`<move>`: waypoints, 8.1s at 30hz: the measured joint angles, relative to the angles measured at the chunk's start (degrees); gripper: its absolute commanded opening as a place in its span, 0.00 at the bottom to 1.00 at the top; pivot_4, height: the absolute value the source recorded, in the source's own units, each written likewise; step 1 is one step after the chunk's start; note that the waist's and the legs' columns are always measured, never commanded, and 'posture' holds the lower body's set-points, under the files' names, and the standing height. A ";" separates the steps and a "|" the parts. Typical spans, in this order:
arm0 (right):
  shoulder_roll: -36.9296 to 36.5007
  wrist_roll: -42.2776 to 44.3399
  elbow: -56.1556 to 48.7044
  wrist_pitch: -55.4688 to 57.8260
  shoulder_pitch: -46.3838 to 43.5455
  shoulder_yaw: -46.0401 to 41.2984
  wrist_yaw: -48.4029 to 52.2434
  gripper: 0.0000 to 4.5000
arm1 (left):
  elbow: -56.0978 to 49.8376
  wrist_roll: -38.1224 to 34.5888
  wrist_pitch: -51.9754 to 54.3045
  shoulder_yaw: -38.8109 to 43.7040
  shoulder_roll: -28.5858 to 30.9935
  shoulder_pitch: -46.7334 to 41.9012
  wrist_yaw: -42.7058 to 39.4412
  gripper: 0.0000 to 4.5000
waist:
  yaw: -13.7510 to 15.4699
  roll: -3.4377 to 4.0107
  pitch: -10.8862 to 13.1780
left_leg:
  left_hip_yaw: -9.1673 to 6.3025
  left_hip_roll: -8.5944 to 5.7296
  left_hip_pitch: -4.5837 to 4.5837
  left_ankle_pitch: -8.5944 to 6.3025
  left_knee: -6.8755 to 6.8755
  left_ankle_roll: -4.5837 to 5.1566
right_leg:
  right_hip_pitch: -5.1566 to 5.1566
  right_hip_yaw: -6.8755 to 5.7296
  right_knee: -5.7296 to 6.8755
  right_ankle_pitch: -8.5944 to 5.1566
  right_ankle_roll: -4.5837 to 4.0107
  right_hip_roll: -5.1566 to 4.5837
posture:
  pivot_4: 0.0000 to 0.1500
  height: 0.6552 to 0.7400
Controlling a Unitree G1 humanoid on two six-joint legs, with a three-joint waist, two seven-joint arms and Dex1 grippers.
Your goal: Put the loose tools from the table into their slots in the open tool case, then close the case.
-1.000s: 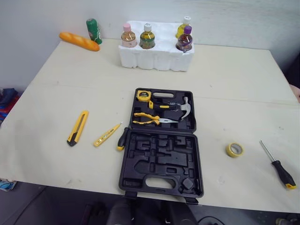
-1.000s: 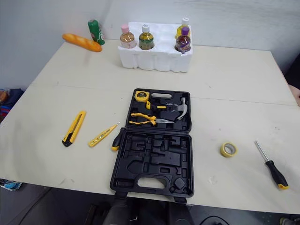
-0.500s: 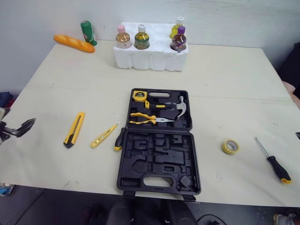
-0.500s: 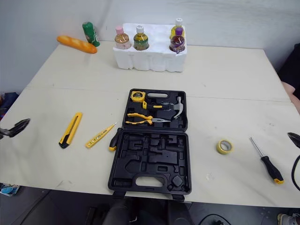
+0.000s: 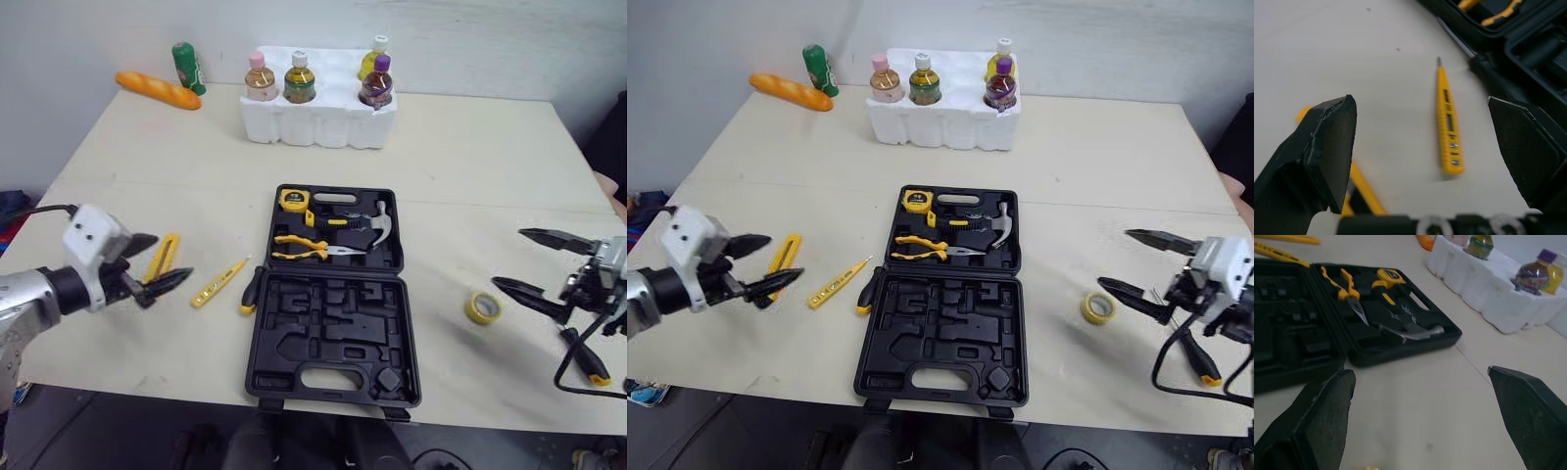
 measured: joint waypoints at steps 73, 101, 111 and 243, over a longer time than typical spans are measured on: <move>3.90 0.51 -12.23 4.35 5.10 3.79 0.02 1.00 | 3.46 16.86 0.57 -25.41 -19.85 -9.67 10.17 0.26 | 2.41 0.01 -0.01 | -0.31 0.01 -0.03 0.08 0.22 -0.22 | 0.37 -0.15 -0.30 0.02 0.04 0.17 | 1.00 1.00; -0.09 0.95 -5.48 1.95 9.15 -6.67 2.67 1.00 | -1.16 4.06 -4.98 -12.62 -9.21 -15.97 -8.17 0.26 | 2.37 0.00 0.00 | -0.35 0.02 0.13 0.06 0.17 -0.27 | 0.66 -0.19 -0.53 0.03 0.03 0.25 | 1.00 1.00; -0.03 0.82 -6.03 1.80 12.65 -8.56 2.51 1.00 | 4.51 6.46 -12.38 -27.12 -7.77 -28.24 -21.29 0.26 | 2.40 0.01 0.00 | -0.33 0.07 0.10 0.07 0.18 -0.31 | 0.66 -0.12 -0.59 0.03 0.04 0.40 | 1.00 1.00; 4.14 -5.51 -6.33 -3.45 16.75 -7.89 -8.52 1.00 | 25.27 27.62 -52.30 -35.50 -24.79 -25.32 -13.44 0.07 | 2.79 0.72 -1.56 | -0.24 0.41 1.02 -0.56 -0.25 -0.08 | 1.75 -0.17 -1.53 0.05 -0.20 0.52 | 1.00 1.00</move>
